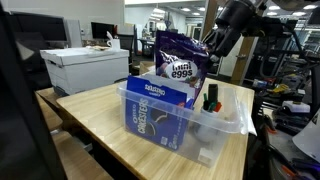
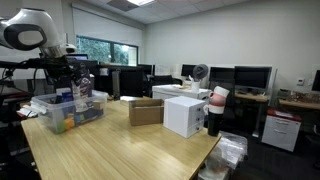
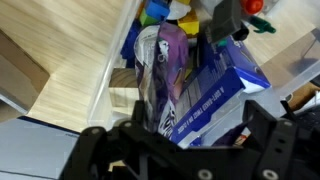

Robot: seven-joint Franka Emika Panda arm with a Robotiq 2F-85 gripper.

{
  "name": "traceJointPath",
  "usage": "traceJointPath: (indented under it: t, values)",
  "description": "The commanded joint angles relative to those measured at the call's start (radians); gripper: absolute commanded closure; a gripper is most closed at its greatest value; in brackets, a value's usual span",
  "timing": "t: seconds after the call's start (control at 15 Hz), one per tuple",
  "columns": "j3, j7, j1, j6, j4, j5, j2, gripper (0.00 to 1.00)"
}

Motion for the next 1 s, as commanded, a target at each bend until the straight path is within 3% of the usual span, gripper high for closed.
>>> traceJointPath:
  t: [0.0, 0.27, 0.67, 0.73, 0.8, 0.93]
  values:
    - [0.028, 0.085, -0.057, 0.100, 0.015, -0.088, 0.103, 0.00]
    - [0.052, 0.179, -0.129, 0.130, 0.047, -0.189, 0.197, 0.00]
    - [0.072, 0.214, -0.131, 0.123, 0.063, -0.206, 0.237, 0.00]
    - [0.077, 0.220, -0.134, 0.122, 0.064, -0.213, 0.240, 0.02]
    - [0.081, 0.224, -0.136, 0.117, 0.065, -0.221, 0.243, 0.26]
    - [0.083, 0.235, -0.136, 0.103, 0.070, -0.228, 0.244, 0.27]
